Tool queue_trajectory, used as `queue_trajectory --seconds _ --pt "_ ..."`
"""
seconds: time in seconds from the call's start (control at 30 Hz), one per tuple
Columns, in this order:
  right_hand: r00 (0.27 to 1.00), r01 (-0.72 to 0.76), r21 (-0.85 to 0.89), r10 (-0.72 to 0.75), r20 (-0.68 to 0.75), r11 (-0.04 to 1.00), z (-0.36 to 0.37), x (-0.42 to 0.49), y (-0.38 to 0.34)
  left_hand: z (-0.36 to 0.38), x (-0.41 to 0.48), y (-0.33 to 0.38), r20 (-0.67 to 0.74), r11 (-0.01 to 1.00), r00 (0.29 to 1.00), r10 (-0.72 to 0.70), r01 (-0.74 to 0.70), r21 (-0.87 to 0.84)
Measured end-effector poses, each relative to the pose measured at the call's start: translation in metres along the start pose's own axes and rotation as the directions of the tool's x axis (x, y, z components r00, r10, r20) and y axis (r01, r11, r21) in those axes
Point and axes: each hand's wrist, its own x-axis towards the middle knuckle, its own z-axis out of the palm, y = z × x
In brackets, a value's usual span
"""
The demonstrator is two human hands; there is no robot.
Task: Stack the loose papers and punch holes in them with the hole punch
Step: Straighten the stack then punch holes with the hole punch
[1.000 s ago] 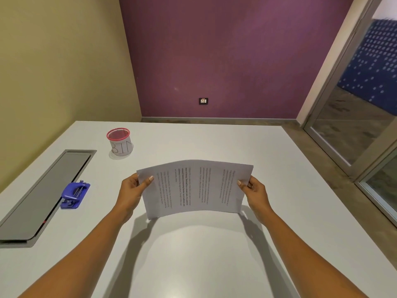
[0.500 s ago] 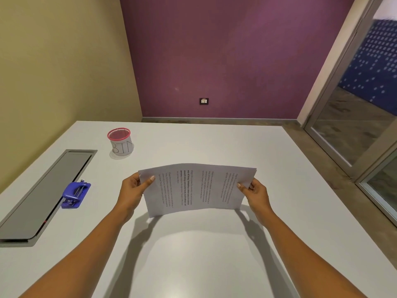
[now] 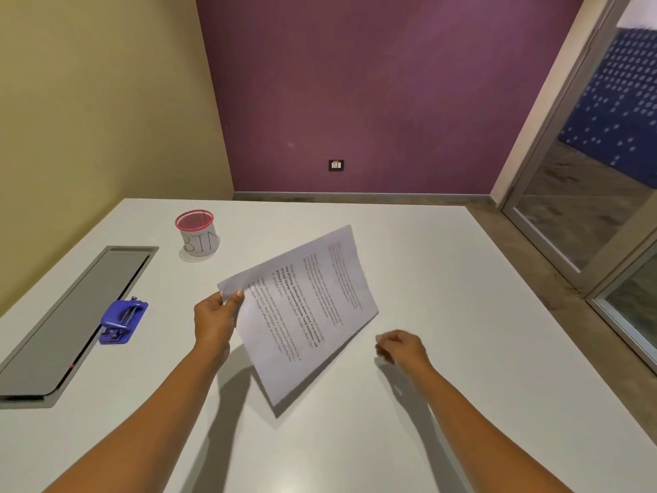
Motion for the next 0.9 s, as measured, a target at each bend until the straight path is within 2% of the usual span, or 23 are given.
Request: queue_trajectory --seconds 0.07,0.13,0.27,0.43,0.57,0.77,0.9 --pt "0.979 -0.116 0.016 0.112 0.17 0.993 0.011 -0.008 0.004 0.002 -0.002 -0.005 -0.06 0.998 0.997 -0.052 0.05 -0.026" --pt "0.939 -0.218 -0.006 0.211 0.27 0.976 0.024 -0.018 0.002 0.003 -0.003 -0.011 -0.089 0.991 0.988 -0.123 0.117 -0.07" --pt "0.904 -0.305 0.169 0.229 0.36 0.937 0.049 -0.021 0.005 0.007 -0.009 -0.019 -0.135 0.97 0.968 -0.21 0.189 -0.152" --pt "0.939 -0.323 0.428 0.228 0.258 0.844 0.065 -0.029 0.002 0.012 -0.022 -0.024 -0.138 0.936 0.951 -0.275 0.232 -0.266" --pt "0.977 -0.207 0.337 0.174 0.125 0.919 0.063 -0.025 0.002 0.006 -0.021 -0.031 -0.139 0.938 0.944 -0.3 0.264 -0.226" --pt "0.997 -0.068 0.165 0.062 0.04 0.984 0.046 -0.021 -0.009 -0.005 -0.03 -0.028 -0.03 0.95 0.962 -0.271 0.262 -0.171" --pt "0.999 -0.011 0.095 0.008 0.031 0.995 0.033 -0.017 -0.017 -0.023 -0.028 -0.031 0.057 0.97 0.97 -0.236 0.239 -0.046"
